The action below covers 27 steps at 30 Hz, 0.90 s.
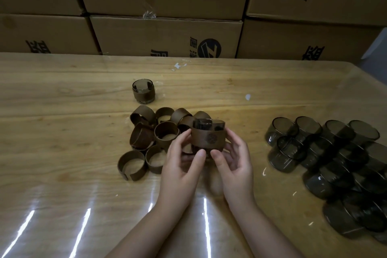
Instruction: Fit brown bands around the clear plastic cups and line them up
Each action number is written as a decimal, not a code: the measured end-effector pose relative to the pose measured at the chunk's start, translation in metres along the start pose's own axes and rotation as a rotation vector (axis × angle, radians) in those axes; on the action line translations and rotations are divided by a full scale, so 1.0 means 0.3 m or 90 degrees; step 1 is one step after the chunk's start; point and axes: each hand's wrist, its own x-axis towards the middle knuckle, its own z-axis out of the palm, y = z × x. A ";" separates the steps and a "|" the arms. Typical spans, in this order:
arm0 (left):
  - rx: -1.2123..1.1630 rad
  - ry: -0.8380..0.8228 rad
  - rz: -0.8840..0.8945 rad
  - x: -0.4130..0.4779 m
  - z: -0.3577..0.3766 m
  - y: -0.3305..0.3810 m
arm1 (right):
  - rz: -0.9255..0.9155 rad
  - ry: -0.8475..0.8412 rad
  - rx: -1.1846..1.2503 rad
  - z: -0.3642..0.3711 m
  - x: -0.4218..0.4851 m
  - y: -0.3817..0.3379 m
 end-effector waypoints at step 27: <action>0.613 -0.216 -0.123 0.833 -0.183 -0.007 | 0.110 0.023 -0.038 -0.013 0.025 0.010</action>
